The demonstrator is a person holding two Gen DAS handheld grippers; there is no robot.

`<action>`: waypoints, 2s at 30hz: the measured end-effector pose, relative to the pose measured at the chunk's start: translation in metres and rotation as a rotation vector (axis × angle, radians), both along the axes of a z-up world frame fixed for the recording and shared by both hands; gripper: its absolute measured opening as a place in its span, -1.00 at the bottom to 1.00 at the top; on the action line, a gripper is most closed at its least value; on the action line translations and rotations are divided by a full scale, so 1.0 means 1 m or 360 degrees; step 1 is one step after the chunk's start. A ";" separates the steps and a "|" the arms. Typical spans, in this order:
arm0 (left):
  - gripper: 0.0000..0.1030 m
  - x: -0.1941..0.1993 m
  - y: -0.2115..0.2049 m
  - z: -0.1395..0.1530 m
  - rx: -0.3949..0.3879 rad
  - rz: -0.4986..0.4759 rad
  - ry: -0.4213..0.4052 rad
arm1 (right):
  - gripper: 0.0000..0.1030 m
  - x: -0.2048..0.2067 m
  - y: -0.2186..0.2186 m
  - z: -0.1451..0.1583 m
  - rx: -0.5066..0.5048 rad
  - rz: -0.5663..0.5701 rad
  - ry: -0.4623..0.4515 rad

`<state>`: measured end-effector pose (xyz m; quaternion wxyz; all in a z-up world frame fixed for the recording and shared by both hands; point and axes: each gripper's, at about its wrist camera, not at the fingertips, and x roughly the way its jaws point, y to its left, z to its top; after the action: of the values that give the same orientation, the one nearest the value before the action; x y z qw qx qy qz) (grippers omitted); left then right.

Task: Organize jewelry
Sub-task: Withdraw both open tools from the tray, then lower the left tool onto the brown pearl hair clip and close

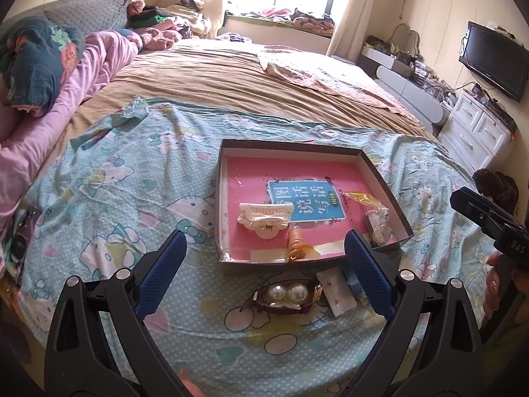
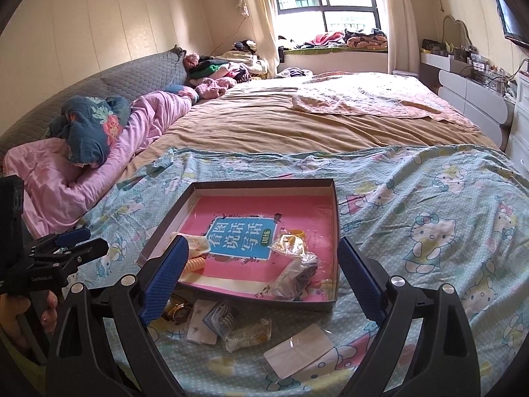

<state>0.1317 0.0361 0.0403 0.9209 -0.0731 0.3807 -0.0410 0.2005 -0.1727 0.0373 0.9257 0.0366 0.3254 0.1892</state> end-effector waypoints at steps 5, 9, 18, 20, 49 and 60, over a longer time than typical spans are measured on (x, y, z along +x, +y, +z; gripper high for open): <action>0.74 -0.008 0.004 -0.002 0.0001 0.0016 0.0007 | 0.75 -0.007 0.006 0.000 -0.0003 0.0027 0.0003; 0.74 -0.013 0.006 -0.006 0.0008 0.0021 0.0023 | 0.75 -0.012 0.010 -0.001 -0.0007 0.0044 0.0007; 0.74 -0.022 0.000 -0.026 0.0010 -0.0017 0.0098 | 0.75 -0.020 0.015 -0.012 -0.0031 0.0070 0.0056; 0.74 -0.022 -0.006 -0.033 0.0020 -0.0050 0.0121 | 0.75 -0.021 0.015 -0.017 -0.0037 0.0073 0.0070; -0.30 0.028 -0.039 -0.102 -0.0029 -0.0254 0.0480 | 0.75 -0.002 0.014 -0.071 -0.0053 0.0095 0.0289; -0.31 0.019 -0.029 -0.095 -0.0110 -0.0248 0.0436 | 0.58 0.016 0.042 -0.099 -0.0044 0.0267 0.0489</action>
<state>0.1507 0.0066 -0.0551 0.8513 -0.0799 0.5055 -0.1152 0.2165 -0.1307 -0.0618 0.8465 0.0249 0.4675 0.2535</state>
